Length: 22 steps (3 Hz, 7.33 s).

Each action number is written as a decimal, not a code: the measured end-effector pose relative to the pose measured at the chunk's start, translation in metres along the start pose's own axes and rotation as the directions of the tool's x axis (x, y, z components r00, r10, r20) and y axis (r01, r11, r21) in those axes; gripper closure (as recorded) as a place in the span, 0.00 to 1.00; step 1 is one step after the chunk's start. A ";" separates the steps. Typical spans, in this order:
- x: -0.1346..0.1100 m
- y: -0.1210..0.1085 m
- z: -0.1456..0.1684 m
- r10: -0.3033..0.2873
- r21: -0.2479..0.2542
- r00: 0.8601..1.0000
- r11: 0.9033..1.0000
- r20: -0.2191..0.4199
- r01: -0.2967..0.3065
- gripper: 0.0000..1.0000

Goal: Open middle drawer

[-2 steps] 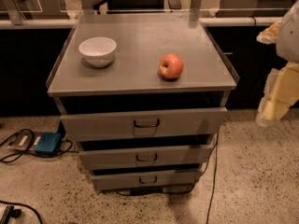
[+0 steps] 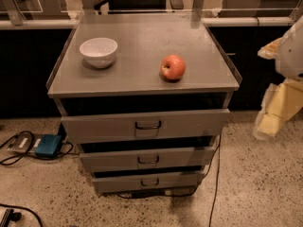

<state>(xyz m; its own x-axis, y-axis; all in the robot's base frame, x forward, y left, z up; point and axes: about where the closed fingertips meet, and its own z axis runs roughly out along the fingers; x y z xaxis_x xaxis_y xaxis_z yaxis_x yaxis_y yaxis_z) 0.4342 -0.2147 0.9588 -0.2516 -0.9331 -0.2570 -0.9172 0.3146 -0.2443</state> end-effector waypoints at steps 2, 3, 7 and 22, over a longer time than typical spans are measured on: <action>0.016 0.028 0.070 0.048 -0.048 0.992 0.998 0.119 -0.043 0.00; 0.023 0.037 0.101 0.058 -0.054 0.975 0.997 0.216 -0.047 0.00; 0.041 0.066 0.226 0.103 -0.196 0.936 0.980 0.338 -0.037 0.00; 0.031 -0.001 0.547 0.133 -0.117 0.923 0.988 0.362 -0.097 0.00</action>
Offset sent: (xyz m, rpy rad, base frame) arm -0.0086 0.0053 -0.1239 0.2500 -0.0116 0.0026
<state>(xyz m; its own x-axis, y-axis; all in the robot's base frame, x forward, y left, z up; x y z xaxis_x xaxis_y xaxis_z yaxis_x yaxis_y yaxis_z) 0.5966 -0.1484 0.4403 -0.2427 -0.7561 -0.6078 -0.9185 0.3808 -0.1069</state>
